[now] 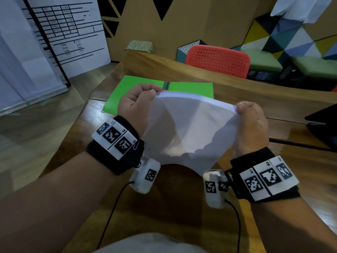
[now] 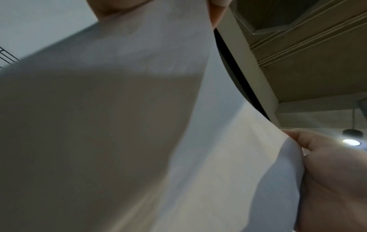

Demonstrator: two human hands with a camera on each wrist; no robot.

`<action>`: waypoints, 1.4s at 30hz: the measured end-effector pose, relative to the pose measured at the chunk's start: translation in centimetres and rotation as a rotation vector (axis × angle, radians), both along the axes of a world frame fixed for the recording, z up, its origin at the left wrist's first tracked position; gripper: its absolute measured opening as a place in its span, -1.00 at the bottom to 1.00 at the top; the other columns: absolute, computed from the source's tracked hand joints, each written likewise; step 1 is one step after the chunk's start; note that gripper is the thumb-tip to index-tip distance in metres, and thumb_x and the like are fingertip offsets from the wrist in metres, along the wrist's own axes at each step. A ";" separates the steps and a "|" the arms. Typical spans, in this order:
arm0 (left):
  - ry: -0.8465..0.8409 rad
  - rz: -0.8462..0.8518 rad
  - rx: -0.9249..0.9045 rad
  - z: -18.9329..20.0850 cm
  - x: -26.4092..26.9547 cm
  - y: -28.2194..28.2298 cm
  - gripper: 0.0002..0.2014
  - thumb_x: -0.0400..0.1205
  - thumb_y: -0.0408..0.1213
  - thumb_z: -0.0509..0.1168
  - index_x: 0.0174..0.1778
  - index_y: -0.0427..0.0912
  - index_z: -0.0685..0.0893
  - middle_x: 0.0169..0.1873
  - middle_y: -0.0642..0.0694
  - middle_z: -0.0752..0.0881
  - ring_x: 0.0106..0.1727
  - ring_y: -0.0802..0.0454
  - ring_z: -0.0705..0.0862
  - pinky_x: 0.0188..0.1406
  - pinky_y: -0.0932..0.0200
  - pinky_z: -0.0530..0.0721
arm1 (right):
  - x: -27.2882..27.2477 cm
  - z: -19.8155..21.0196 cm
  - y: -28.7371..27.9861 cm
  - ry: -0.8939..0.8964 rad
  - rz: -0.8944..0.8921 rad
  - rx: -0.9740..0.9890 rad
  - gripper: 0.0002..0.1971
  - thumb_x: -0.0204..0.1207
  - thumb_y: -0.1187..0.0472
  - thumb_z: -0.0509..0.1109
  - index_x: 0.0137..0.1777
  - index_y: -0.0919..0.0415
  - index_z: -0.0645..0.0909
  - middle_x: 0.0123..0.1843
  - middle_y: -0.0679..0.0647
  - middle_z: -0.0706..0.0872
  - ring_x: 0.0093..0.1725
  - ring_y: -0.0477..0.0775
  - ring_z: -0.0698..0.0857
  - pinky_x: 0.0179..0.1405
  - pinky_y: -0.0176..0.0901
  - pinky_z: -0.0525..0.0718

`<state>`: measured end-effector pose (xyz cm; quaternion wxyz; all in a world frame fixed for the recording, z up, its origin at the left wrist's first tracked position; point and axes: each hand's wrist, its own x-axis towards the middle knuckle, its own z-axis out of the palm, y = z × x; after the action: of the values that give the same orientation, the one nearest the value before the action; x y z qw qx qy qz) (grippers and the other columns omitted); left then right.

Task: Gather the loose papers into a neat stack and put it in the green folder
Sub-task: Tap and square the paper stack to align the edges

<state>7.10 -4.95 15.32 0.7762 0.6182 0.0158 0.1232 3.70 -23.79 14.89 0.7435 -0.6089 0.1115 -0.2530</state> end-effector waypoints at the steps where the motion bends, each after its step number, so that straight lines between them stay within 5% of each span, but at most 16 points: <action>1: -0.028 -0.051 -0.020 -0.1 0.0 0.3 -0.92 0.33 -0.11 0.38 -0.42 -0.01 0.71 -0.47 0.07 0.80 -0.45 0.14 0.66 -0.43 0.34 0.60 | -0.1 -0.2 -0.1 -0.002 0.026 0.005 -0.75 0.10 -0.13 0.51 -0.42 -0.02 0.57 -0.34 -0.01 0.52 -0.20 0.10 0.48 -0.15 -0.07 0.42; 4: -0.038 -0.161 0.092 -1.3 0.0 1.0 -0.38 -0.05 0.25 0.59 -0.15 0.07 0.63 -0.40 0.15 0.80 -0.40 0.24 0.72 -0.42 0.32 0.68 | -0.4 -1.2 -0.3 -0.019 0.137 -0.040 -0.34 -0.19 -0.44 0.56 -0.19 -0.02 0.57 -0.30 -0.08 0.66 -0.30 -0.07 0.66 -0.32 -0.23 0.63; 8: 0.122 -0.067 0.185 -1.4 -0.6 0.2 -0.82 0.30 -0.27 0.58 -0.35 -0.09 0.68 -0.62 0.24 0.73 -0.54 0.36 0.65 -0.40 0.33 0.70 | -0.7 -1.9 0.2 0.013 0.065 -0.078 -0.76 0.18 0.25 0.66 -0.35 -0.01 0.64 -0.46 -0.17 0.75 -0.41 -0.18 0.67 -0.23 -0.08 0.65; 10: 0.115 -0.047 0.165 -1.3 -0.8 -0.1 -0.85 0.36 -0.36 0.53 -0.39 -0.13 0.67 -0.64 0.22 0.73 -0.55 0.33 0.65 -0.41 0.36 0.70 | -0.7 -1.7 0.1 -0.006 0.032 -0.077 -0.73 0.23 0.37 0.60 -0.44 -0.06 0.70 -0.47 -0.17 0.75 -0.36 -0.09 0.67 -0.18 0.00 0.64; 17: 0.170 -0.050 0.223 -2.3 -0.5 -0.2 -0.83 0.36 -0.33 0.55 -0.26 -0.10 0.69 -0.48 0.19 0.72 -0.57 0.40 0.64 -0.56 0.50 0.61 | -0.8 -2.7 0.0 0.029 0.077 -0.080 -0.72 0.28 0.38 0.58 -0.33 -0.09 0.76 -0.30 -0.13 0.83 -0.07 0.13 0.76 0.15 0.33 0.69; 19: 0.150 -0.053 0.211 -2.2 -0.5 -0.1 -0.81 0.33 -0.31 0.57 -0.30 -0.07 0.67 -0.54 0.19 0.72 -0.60 0.45 0.61 -0.56 0.50 0.61 | -1.0 -2.3 0.1 0.041 0.104 -0.027 -0.85 0.17 0.17 0.66 -0.32 -0.05 0.77 -0.28 -0.09 0.84 -0.09 0.13 0.76 0.13 0.27 0.71; 21: 0.080 -0.041 0.164 -1.6 -0.8 0.1 -0.80 0.22 -0.15 0.57 -0.36 -0.01 0.67 -0.63 0.22 0.71 -0.57 0.40 0.62 -0.54 0.46 0.60 | -1.1 -1.5 -0.1 0.069 0.132 0.030 -0.60 -0.12 -0.19 0.69 -0.34 -0.01 0.75 -0.31 -0.04 0.80 -0.14 0.16 0.72 -0.02 0.13 0.70; 23: 0.060 -0.035 0.054 -0.8 -0.7 0.0 -0.87 0.16 -0.04 0.40 -0.46 0.02 0.70 -0.60 0.17 0.72 -0.49 0.24 0.63 -0.48 0.39 0.59 | -0.9 -0.8 -0.3 0.088 0.114 0.085 -0.56 -0.12 -0.27 0.65 -0.41 0.03 0.69 -0.33 0.02 0.70 -0.18 0.18 0.63 -0.07 0.10 0.59; 26: 0.058 -0.037 -0.087 0.1 -0.2 -0.4 -0.75 0.43 -0.40 0.18 -0.51 -0.10 0.65 -0.54 0.03 0.77 -0.40 0.05 0.64 -0.42 0.35 0.60 | -0.5 -0.5 -0.5 0.062 0.069 0.156 -0.87 0.02 0.04 0.43 -0.52 0.08 0.62 -0.35 0.13 0.56 -0.18 0.21 0.51 -0.08 0.05 0.41; 29: 0.060 -0.057 -0.064 0.5 -0.1 -0.3 -0.63 0.49 -0.56 0.06 -0.52 -0.15 0.62 -0.55 -0.01 0.77 -0.41 0.03 0.64 -0.44 0.37 0.61 | -0.4 -0.2 -0.3 0.034 0.038 0.099 -0.91 -0.01 0.06 0.39 -0.58 0.04 0.64 -0.35 0.09 0.56 -0.12 0.19 0.47 -0.03 0.03 0.39; 31: 0.053 -0.088 -0.087 0.5 0.1 -0.1 -0.70 0.51 -0.48 0.11 -0.47 -0.15 0.62 -0.49 -0.03 0.79 -0.38 0.04 0.69 -0.36 0.30 0.66 | -0.5 -0.3 -0.5 0.022 0.050 0.092 -0.78 -0.04 -0.04 0.57 -0.50 0.05 0.66 -0.29 0.15 0.58 -0.09 0.22 0.49 0.00 0.08 0.42; 33: 0.004 -0.177 -0.148 -0.1 0.0 0.6 -0.82 0.44 -0.09 0.38 -0.28 -0.14 0.62 -0.40 -0.01 0.82 -0.32 0.07 0.74 -0.27 0.18 0.72 | -0.6 -1.0 -0.9 0.023 0.076 0.069 -0.45 -0.17 -0.34 0.63 -0.36 0.07 0.66 -0.20 0.23 0.59 -0.07 0.25 0.52 -0.01 0.14 0.46; 35: -0.006 -0.210 -0.023 -1.6 -0.2 1.0 -0.33 0.03 0.29 0.55 -0.09 -0.09 0.64 -0.34 0.05 0.82 -0.30 0.12 0.76 -0.27 0.17 0.75 | -1.0 -1.7 -0.6 -0.003 0.096 0.017 -0.37 -0.21 -0.45 0.57 -0.31 0.03 0.66 -0.19 0.16 0.64 -0.07 0.22 0.58 -0.03 0.18 0.54; 36: -0.004 -0.194 0.065 -2.3 -0.4 0.9 -0.27 -0.02 0.29 0.57 -0.05 -0.09 0.66 -0.34 0.08 0.82 -0.30 0.15 0.75 -0.24 0.16 0.74 | -1.2 -1.9 -0.3 -0.013 0.096 -0.006 -0.39 -0.20 -0.46 0.56 -0.31 0.01 0.68 -0.20 0.11 0.67 -0.07 0.21 0.61 -0.03 0.23 0.58; 39: 0.069 -0.056 0.263 -3.0 -0.7 0.4 -0.84 0.34 -0.11 0.55 -0.27 -0.01 0.72 -0.50 0.25 0.78 -0.41 0.33 0.71 -0.20 0.15 0.70 | -1.2 -1.7 0.5 -0.054 0.071 0.003 -0.48 -0.22 -0.40 0.61 -0.38 -0.05 0.72 -0.28 0.03 0.69 -0.12 0.21 0.62 -0.06 0.29 0.59; 42: 0.050 0.002 0.194 -2.7 -0.8 0.2 -0.89 0.47 -0.32 0.44 -0.31 -0.02 0.71 -0.55 0.27 0.76 -0.46 0.37 0.69 -0.33 0.33 0.71 | -1.0 -1.3 0.4 -0.100 0.077 0.027 -0.49 -0.26 -0.35 0.65 -0.35 -0.09 0.71 -0.26 0.01 0.69 -0.16 0.21 0.62 -0.15 0.16 0.63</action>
<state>6.29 -4.79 12.60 0.7120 0.6932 0.0238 0.1095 2.69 -23.40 13.63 0.7654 -0.5892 0.0543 -0.2530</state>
